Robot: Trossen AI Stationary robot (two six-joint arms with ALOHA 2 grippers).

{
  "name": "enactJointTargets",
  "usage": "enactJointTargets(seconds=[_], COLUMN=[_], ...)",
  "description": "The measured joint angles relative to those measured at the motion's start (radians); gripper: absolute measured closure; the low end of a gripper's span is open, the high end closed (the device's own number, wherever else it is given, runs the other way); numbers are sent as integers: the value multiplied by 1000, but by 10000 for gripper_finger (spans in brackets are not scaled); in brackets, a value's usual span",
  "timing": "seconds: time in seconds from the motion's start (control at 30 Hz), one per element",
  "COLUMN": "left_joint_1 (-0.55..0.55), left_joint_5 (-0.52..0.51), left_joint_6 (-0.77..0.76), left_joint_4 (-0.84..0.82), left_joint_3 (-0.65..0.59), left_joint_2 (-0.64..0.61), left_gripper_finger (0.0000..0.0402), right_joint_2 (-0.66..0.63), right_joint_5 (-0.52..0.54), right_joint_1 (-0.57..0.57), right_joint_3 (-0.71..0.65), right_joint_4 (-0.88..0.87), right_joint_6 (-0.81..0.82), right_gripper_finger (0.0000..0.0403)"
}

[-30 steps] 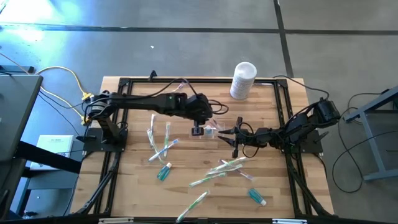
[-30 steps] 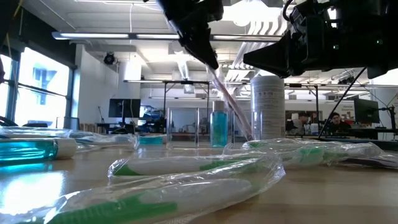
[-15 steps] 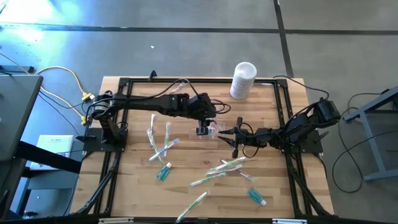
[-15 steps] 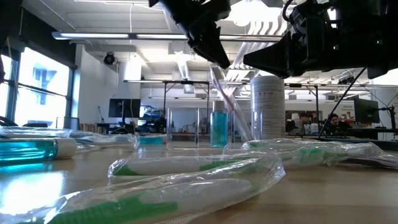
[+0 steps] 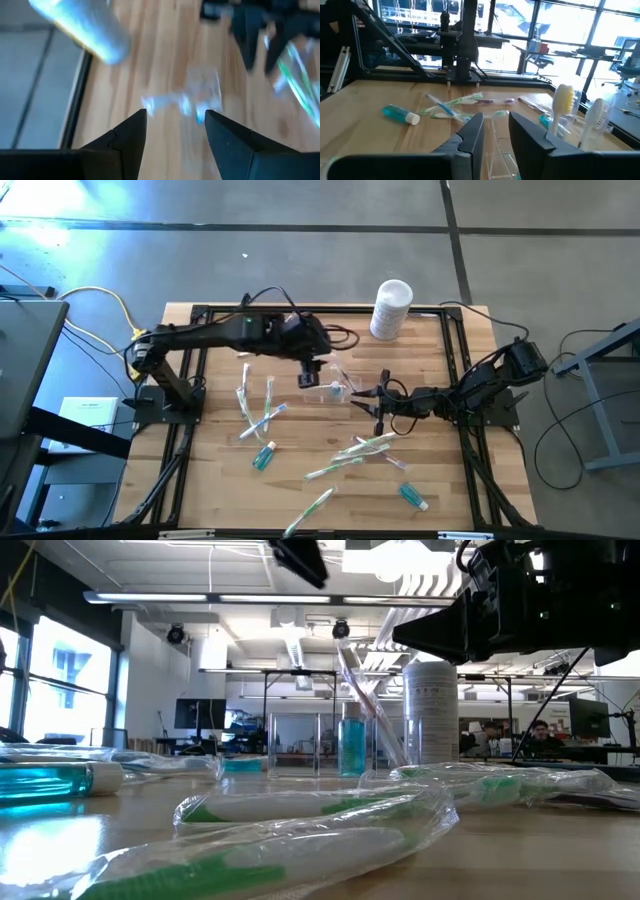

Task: Pick & Place toothbrushing station
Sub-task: Put the blue mouthwash bottle into the transparent organizer

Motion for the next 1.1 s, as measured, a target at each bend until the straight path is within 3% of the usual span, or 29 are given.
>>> enactJointTargets(seconds=[0.2, 0.33, 0.53, 0.67, 0.9, 1.1], left_joint_1=[-5, 2, 48, 112, 271, 405], left_joint_5=[-1, -3, 0, 1, 2, 187], left_joint_6=[-132, -110, 68, 209, 340, 393], left_joint_4=[-327, -346, -341, -227, 120, 343], left_joint_3=[19, -53, -200, -319, -480, -573], left_joint_2=[1, 3, 3, 3, 3, 9], left_gripper_finger=[208, 208, 208, 208, 208, 208], right_joint_2=[0, 0, 0, 0, 0, 0], right_joint_5=[0, 0, 0, 0, 0, 7], right_joint_1=[0, 0, 0, 0, 0, -3], right_joint_3=[0, 0, 0, 0, 0, 0], right_joint_4=[-6, -3, 0, -1, -19, -20], right_joint_6=[3, 4, 4, 4, 4, 4], right_gripper_finger=[320, 320, 320, 320, 320, 320])
